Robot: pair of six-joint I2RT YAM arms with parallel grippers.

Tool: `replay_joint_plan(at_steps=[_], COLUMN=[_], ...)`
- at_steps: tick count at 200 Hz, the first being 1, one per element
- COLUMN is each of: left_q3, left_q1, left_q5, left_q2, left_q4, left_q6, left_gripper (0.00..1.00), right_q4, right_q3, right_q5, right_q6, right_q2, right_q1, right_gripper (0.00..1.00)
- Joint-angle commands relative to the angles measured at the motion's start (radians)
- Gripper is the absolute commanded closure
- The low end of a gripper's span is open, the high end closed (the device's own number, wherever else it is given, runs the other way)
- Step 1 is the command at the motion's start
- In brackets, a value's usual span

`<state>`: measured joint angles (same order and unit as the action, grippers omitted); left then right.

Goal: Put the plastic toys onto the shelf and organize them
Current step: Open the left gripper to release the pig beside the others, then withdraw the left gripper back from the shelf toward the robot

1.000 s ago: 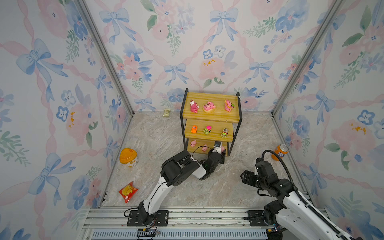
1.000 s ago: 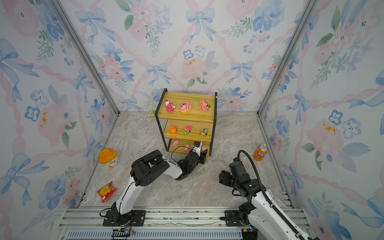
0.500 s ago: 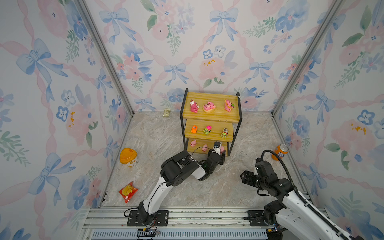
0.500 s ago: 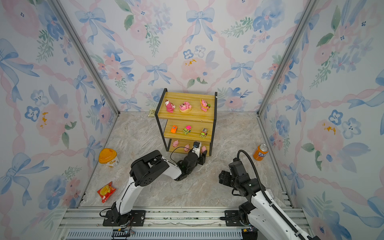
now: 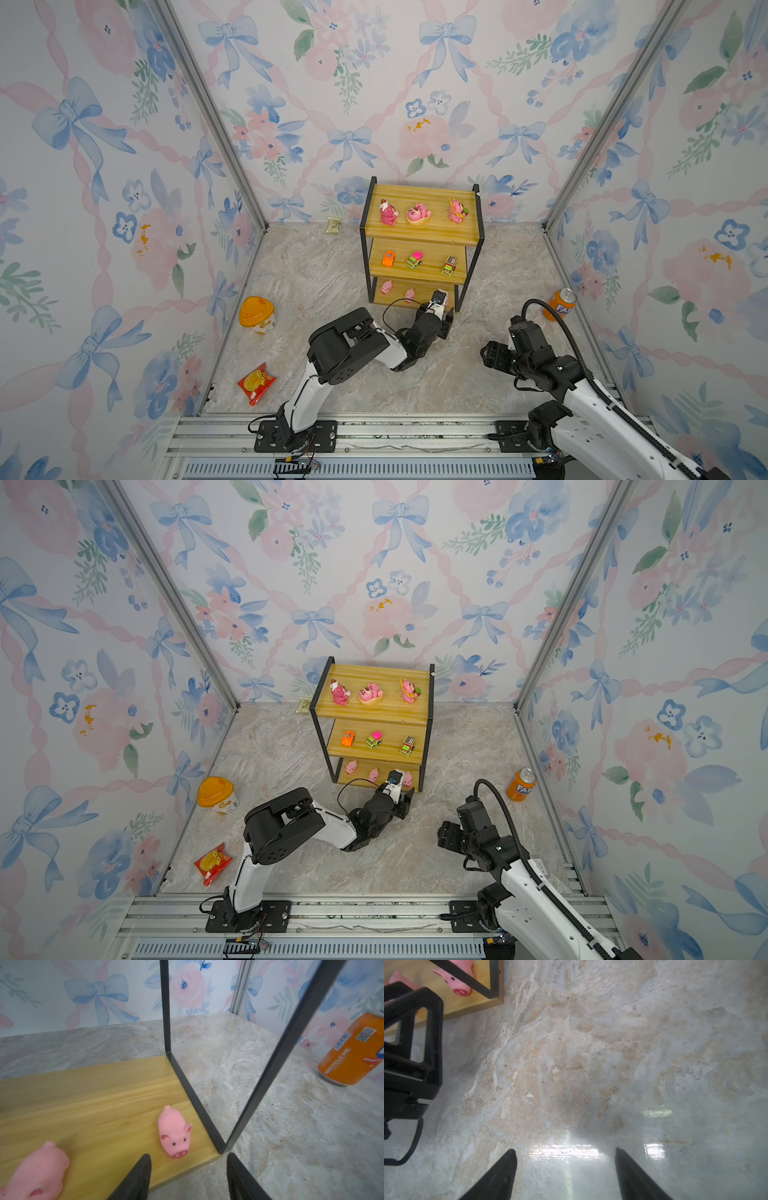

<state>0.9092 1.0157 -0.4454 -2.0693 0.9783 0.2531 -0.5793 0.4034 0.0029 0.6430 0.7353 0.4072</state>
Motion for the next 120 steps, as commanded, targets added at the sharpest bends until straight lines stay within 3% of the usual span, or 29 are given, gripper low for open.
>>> replay_joint_plan(at_steps=[1,41,77,120], left_q3=[-0.048,-0.219,-0.350,-0.386], left_q1=[0.004,-0.010,-0.049,-0.052], left_q5=[-0.027,-0.072,-0.076,-0.095], left_q2=[0.081,0.211,0.271,0.255], left_q4=[0.003,0.003,0.003,0.002], left_q6=[-0.038,-0.014,0.051,0.083], left_gripper=[0.40,0.40,0.52,0.59], right_q4=[0.005,0.005,0.016,0.009], right_q3=[-0.003,-0.003,-0.005,-0.002], right_q5=[-0.009,-0.011,-0.021,-0.019], right_q6=[-0.013,-0.011,-0.011,-0.011], right_q2=[0.004,0.004,0.010,0.002], right_q1=[-0.007,-0.008,-0.007,-0.005], right_gripper=[0.23,0.23,0.24,0.24])
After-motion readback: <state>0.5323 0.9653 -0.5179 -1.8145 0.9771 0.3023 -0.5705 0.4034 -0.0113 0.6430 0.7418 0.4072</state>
